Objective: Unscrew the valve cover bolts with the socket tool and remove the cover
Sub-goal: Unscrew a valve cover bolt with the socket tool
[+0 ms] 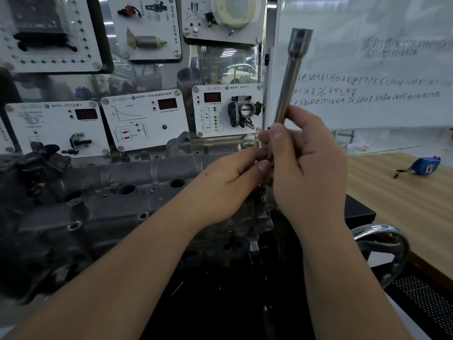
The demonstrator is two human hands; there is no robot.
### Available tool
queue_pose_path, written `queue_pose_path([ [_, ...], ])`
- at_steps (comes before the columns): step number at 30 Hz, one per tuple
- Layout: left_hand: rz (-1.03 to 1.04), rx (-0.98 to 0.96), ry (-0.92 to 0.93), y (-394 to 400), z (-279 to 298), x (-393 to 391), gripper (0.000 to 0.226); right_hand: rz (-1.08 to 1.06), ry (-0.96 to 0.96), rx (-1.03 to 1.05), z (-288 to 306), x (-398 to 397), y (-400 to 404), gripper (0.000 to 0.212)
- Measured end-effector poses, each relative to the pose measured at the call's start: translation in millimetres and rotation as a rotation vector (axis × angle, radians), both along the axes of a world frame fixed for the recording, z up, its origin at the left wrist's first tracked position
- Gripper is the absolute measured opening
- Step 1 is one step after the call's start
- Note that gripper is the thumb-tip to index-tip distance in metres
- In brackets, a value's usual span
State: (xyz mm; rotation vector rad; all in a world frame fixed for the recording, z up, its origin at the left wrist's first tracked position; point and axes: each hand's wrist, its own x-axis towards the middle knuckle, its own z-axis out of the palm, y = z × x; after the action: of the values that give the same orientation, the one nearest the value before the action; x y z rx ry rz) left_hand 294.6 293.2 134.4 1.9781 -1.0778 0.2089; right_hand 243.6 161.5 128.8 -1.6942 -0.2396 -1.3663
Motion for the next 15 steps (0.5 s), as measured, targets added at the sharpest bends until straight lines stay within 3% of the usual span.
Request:
queue_pose_path([
  [3,-0.011,0.0,0.011,0.4,1.2,0.9,0.017,0.041,-0.003,-0.032,0.1,-1.1,0.8,0.033],
  [6,-0.032,0.006,0.035,-1.2,3.1,0.8,0.022,0.047,0.0,-0.062,0.5,-1.5,3.9,0.015],
  [9,-0.022,-0.003,0.02,-1.7,2.6,0.3,0.021,-0.053,-0.012,-0.099,1.7,-2.5,2.5,0.017],
  [15,-0.022,0.001,0.005,-0.6,1.3,0.1,0.017,0.063,0.031,-0.026,2.0,-3.6,-0.5,0.035],
])
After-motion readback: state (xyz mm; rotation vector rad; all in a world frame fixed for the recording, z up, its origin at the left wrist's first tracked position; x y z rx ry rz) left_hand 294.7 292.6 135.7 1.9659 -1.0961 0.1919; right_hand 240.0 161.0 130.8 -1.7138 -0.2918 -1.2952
